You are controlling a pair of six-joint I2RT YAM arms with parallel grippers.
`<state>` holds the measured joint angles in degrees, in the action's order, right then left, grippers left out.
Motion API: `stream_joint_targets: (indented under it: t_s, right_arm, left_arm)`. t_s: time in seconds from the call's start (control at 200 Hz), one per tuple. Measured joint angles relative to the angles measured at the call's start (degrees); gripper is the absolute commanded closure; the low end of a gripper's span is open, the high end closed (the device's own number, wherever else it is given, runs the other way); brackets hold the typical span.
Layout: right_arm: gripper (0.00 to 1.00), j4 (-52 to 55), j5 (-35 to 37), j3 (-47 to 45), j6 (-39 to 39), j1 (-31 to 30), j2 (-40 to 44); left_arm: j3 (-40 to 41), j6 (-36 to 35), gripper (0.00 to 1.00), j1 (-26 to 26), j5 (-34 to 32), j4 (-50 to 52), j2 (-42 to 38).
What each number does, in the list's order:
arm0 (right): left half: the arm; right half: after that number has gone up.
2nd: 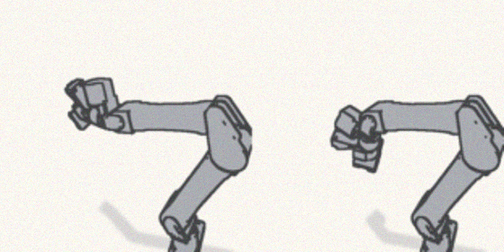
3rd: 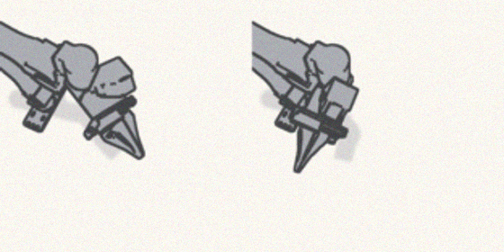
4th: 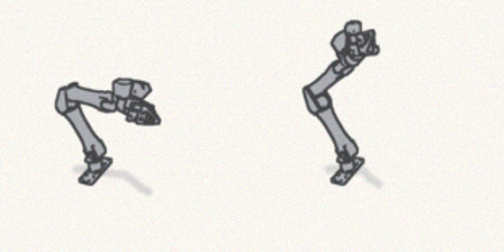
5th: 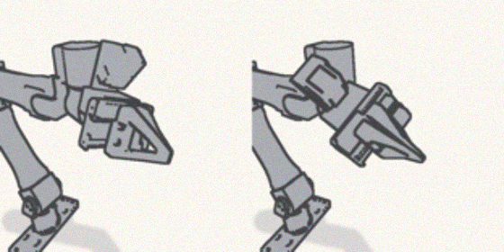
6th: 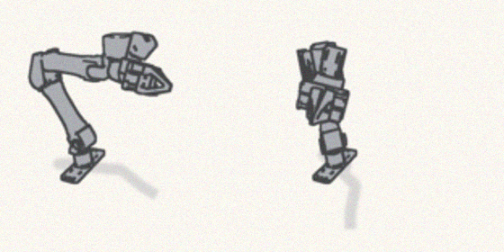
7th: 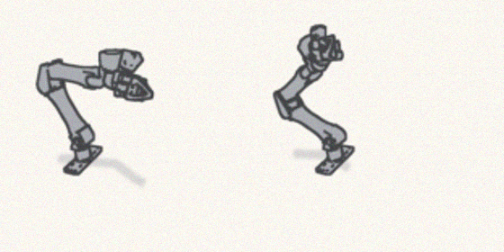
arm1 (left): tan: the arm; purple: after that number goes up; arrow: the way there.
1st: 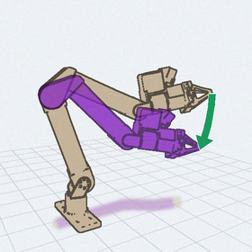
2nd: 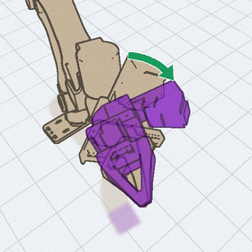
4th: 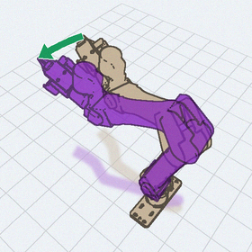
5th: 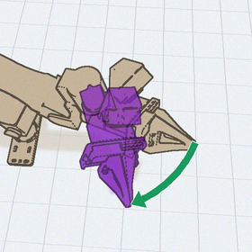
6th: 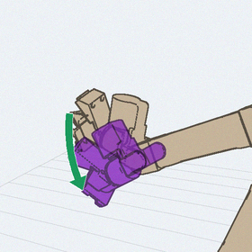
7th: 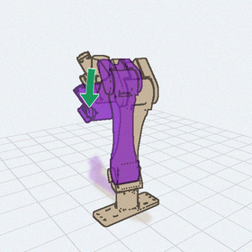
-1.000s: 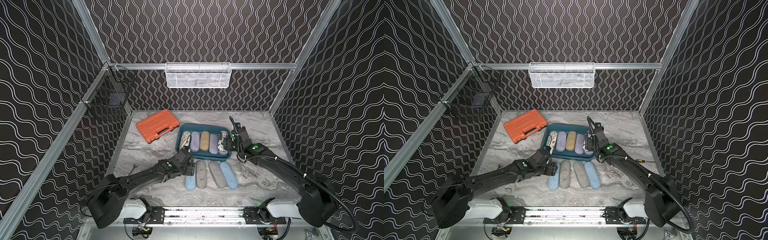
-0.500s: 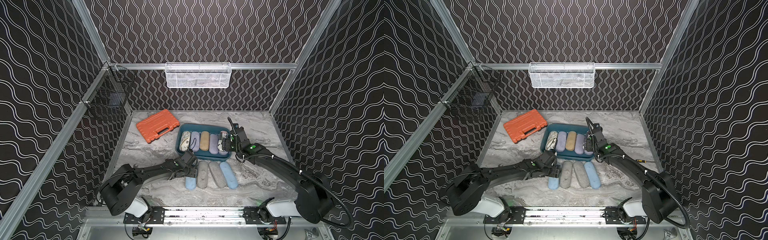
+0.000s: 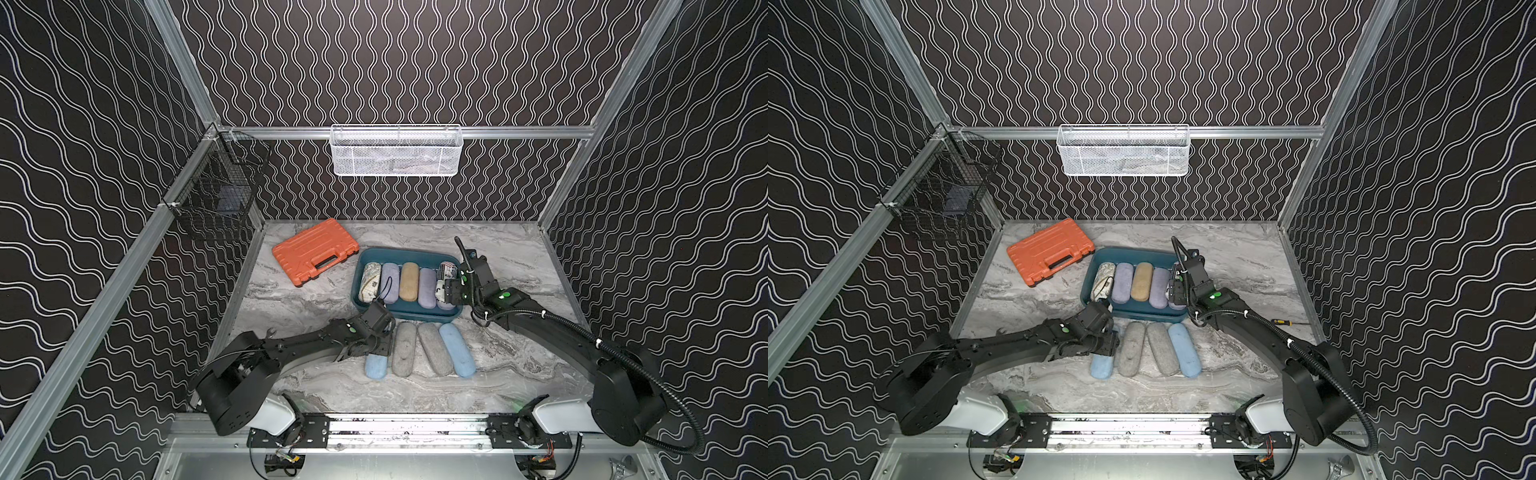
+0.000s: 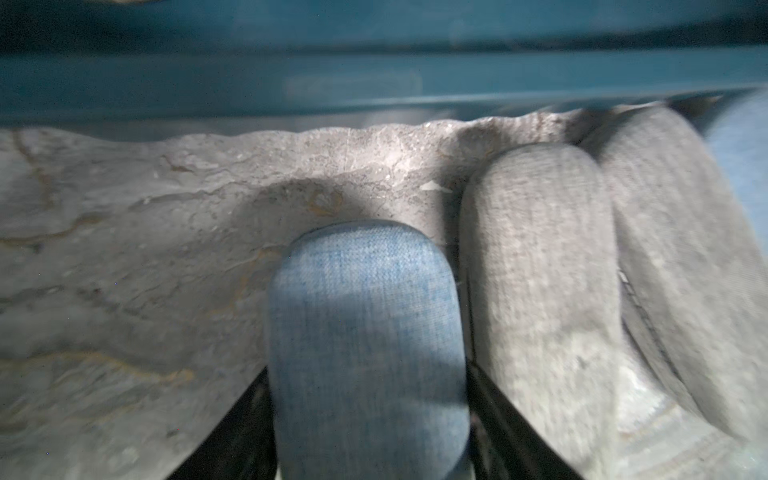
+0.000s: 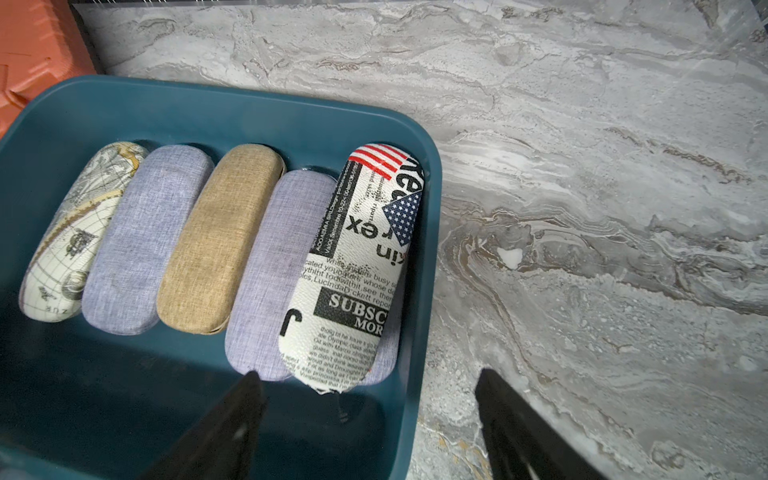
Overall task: Put the glasses cases into the storage boxes
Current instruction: Pick up the glasses case at the center of the board, then place the glasses case in the storage box.
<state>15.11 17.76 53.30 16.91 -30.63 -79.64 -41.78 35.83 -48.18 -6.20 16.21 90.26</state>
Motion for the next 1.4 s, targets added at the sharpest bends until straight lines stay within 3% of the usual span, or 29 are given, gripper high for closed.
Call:
stream_joint_targets:
  t_s: [0.32, 0.485, 0.831, 1.401]
  right_arm:
    - [0.18, -0.4, 0.2, -0.6, 0.0, 0.2, 0.0]
    - [0.18, -1.2, 0.2, -0.8, 0.0, 0.3, 0.0]
    - [0.18, -1.7, 1.4, -2.4, 0.1, 1.8, 4.4]
    - [0.17, -2.6, 1.8, -6.9, 0.7, 7.8, 9.4]
  left_arm:
    - [-4.7, -0.9, 0.4, -0.2, -1.5, 9.8, -9.9]
    - [-11.2, -2.1, 0.4, -0.2, -2.2, 13.9, -9.9]
    - [-29.1, -6.2, 0.4, 2.3, -1.9, 11.6, 6.3]
    - [-51.3, -7.6, 0.39, 6.9, 2.3, 8.2, 31.1]
